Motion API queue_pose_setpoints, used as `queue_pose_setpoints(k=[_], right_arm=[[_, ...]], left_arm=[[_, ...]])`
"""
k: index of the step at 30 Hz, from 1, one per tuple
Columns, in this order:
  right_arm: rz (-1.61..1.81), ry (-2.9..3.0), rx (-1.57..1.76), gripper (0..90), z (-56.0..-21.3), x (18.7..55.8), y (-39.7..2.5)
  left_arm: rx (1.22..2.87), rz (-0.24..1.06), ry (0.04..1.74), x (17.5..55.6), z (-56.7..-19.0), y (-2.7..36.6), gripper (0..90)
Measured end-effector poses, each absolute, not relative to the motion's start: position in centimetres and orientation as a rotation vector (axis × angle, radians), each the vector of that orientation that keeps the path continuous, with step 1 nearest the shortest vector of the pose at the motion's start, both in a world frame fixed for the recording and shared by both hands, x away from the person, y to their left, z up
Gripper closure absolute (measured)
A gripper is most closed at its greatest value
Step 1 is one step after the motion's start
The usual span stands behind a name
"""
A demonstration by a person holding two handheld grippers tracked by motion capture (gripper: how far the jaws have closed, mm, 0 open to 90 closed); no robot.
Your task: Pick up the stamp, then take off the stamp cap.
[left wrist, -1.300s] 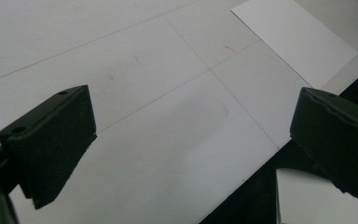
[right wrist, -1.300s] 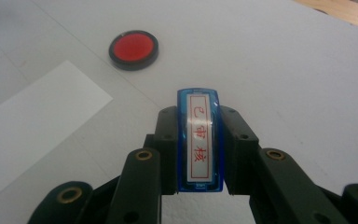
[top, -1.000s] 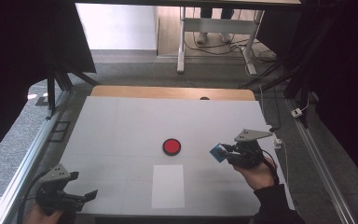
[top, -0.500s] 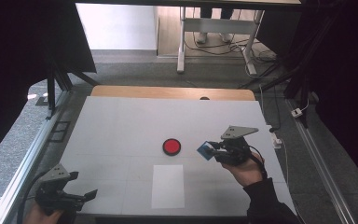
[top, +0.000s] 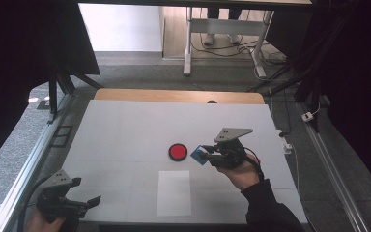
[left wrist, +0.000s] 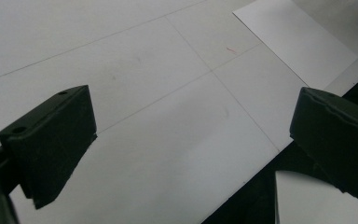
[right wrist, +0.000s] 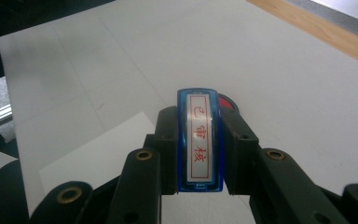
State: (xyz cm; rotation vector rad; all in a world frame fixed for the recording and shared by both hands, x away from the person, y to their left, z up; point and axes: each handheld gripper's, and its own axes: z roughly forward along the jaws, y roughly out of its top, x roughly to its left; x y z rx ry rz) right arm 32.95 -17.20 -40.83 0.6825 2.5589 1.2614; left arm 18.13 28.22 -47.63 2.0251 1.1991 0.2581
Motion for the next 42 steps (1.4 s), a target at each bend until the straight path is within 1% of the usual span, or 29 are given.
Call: queue_pose_setpoints(k=[24, 35, 39, 42], right_arm=[[1.348, 2.645, 0.539, 70.4, -40.6, 33.0, -12.6], [1.342, 2.654, 0.504, 70.3, -40.5, 32.8, -12.7], [1.338, 2.656, 0.498, 70.3, -40.5, 32.6, -12.6], [1.336, 2.656, 0.499, 70.4, -40.4, 32.5, -12.6]], left_arm=[[2.024, 0.25, 1.198, 18.2, -47.6, 28.3, 0.8], [2.028, 0.258, 1.202, 18.2, -47.6, 28.2, 0.0], [2.023, 0.264, 1.161, 18.4, -47.4, 27.8, 0.0], [2.028, 0.245, 1.12, 18.7, -47.3, 27.4, 0.0]])
